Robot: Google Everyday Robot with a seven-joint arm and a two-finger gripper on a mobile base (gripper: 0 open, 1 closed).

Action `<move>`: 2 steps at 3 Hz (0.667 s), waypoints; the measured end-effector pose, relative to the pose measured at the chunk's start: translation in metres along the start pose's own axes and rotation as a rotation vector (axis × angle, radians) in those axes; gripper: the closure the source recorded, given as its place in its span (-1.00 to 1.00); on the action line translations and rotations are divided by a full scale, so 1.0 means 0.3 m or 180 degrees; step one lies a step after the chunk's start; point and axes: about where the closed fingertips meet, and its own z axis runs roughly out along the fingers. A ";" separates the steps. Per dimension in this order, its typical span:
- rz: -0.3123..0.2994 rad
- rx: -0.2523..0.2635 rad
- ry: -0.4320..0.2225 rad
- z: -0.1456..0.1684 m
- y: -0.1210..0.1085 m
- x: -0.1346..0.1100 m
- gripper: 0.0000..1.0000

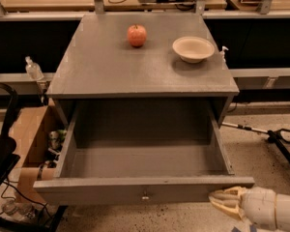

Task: Close top drawer

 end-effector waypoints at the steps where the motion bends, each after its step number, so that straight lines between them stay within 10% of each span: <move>1: -0.0030 -0.0018 -0.0045 0.031 -0.063 -0.007 1.00; 2: -0.0092 -0.0020 -0.0088 0.073 -0.164 -0.046 1.00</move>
Offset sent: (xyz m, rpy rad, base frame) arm 0.1691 -0.0006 0.0254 0.0217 -0.1036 0.0518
